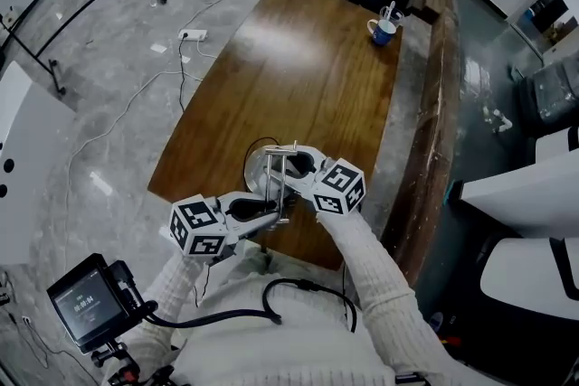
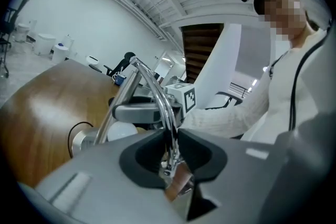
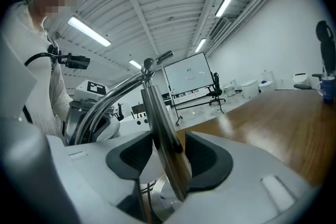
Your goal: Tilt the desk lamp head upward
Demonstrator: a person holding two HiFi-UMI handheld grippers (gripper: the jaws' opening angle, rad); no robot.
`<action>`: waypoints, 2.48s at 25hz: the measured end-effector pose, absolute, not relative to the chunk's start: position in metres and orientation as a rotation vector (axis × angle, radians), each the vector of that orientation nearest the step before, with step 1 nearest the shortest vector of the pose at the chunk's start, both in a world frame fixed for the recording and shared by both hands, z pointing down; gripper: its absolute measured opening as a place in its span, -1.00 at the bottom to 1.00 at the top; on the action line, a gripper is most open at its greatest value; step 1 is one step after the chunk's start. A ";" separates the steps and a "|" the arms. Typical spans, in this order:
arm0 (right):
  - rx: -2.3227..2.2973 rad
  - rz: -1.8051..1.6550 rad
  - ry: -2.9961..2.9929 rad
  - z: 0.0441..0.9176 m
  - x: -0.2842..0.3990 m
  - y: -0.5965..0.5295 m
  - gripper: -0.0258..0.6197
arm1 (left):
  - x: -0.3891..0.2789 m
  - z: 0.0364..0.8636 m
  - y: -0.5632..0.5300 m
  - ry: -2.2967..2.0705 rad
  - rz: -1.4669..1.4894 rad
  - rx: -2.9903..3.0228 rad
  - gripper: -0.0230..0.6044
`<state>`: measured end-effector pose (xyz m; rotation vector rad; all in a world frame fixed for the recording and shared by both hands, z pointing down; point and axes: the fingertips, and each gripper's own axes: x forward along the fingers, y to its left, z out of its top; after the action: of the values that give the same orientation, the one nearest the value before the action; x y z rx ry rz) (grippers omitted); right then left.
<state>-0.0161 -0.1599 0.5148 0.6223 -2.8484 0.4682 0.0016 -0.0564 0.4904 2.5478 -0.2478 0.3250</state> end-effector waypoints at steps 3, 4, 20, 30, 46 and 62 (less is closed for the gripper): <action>0.595 0.433 -2.861 0.514 -0.022 -0.159 -0.33 | 0.003 0.491 -0.052 -0.201 0.333 2.577 -0.68; 0.583 0.432 -2.867 0.512 -0.023 -0.158 -0.35 | 0.005 0.491 -0.049 -0.177 0.349 2.592 -0.68; 0.568 0.387 -2.869 0.501 -0.028 -0.150 -0.39 | 0.013 0.483 -0.035 -0.012 0.448 2.400 -0.85; 0.611 0.377 -2.859 0.510 -0.027 -0.156 -0.40 | 0.014 0.456 -0.029 0.014 0.376 2.255 -0.85; 0.648 0.377 -2.864 0.514 -0.023 -0.159 -0.41 | 0.019 0.399 -0.040 0.111 0.238 2.054 -0.77; 0.669 0.355 -2.877 0.513 -0.022 -0.154 -0.42 | 0.025 0.358 -0.052 0.239 0.082 1.629 -0.77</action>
<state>-0.0217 -0.1541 0.5125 0.6692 -2.8765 0.3554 0.0255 -0.0518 0.3583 1.6289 0.2393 0.0818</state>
